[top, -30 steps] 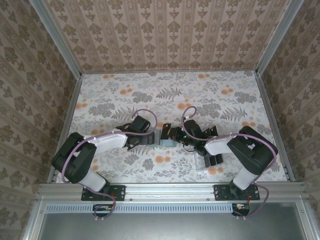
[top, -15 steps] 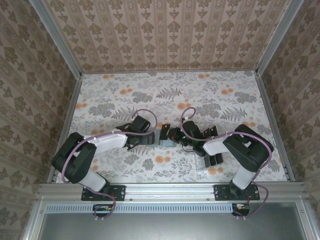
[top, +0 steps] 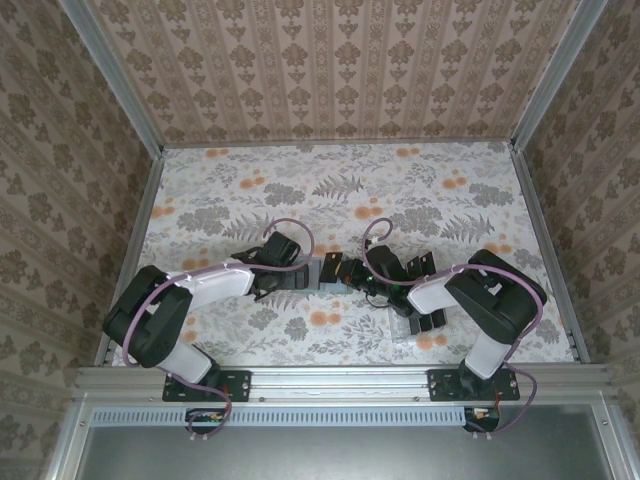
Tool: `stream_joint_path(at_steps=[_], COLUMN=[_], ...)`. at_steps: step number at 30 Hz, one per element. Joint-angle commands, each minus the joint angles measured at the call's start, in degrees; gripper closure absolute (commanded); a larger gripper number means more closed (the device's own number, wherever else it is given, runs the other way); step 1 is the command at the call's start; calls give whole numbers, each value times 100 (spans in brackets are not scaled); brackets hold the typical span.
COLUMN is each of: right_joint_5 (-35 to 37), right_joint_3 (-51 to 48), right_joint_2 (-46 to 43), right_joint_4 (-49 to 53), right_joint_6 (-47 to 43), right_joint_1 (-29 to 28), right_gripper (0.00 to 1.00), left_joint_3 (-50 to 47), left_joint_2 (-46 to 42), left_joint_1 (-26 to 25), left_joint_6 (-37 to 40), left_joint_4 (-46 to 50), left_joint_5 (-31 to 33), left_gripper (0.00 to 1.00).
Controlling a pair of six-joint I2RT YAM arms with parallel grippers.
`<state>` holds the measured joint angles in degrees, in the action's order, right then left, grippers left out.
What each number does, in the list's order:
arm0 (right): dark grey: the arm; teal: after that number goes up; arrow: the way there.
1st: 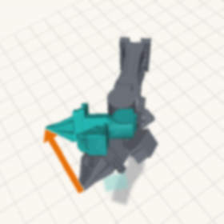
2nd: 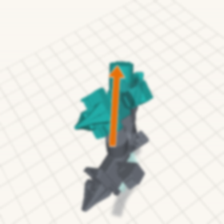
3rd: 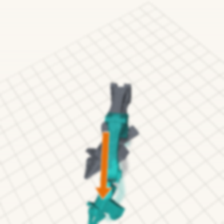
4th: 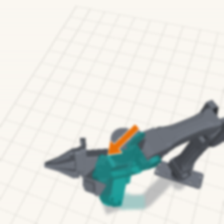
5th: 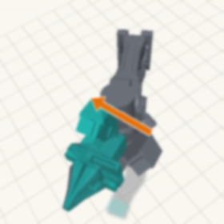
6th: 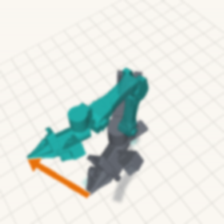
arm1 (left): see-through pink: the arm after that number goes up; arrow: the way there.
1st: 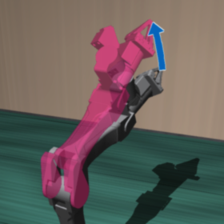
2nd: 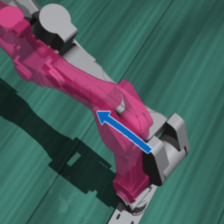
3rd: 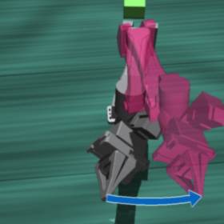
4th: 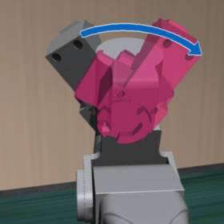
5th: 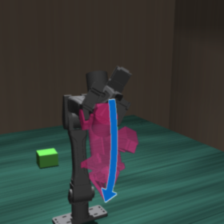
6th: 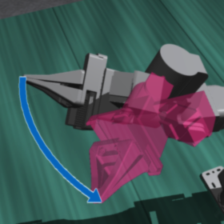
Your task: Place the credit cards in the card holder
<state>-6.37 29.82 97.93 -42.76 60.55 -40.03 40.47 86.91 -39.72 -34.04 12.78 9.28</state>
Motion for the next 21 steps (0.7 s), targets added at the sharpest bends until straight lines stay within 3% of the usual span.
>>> stream_joint_path(at_steps=[1,21], right_joint_5=[142,-101], right_joint_3=[-107,-36], right_joint_2=[-27,269], right_joint_4=[-113,-342], right_joint_6=[77,148], right_joint_1=[-21,-127], right_gripper=[100,100], left_joint_3=[-177,-188], left_joint_2=[-7,-2], left_joint_1=[27,24], left_joint_6=[-38,-46], left_joint_4=[435,420], left_joint_5=[218,223], left_gripper=[0,0])
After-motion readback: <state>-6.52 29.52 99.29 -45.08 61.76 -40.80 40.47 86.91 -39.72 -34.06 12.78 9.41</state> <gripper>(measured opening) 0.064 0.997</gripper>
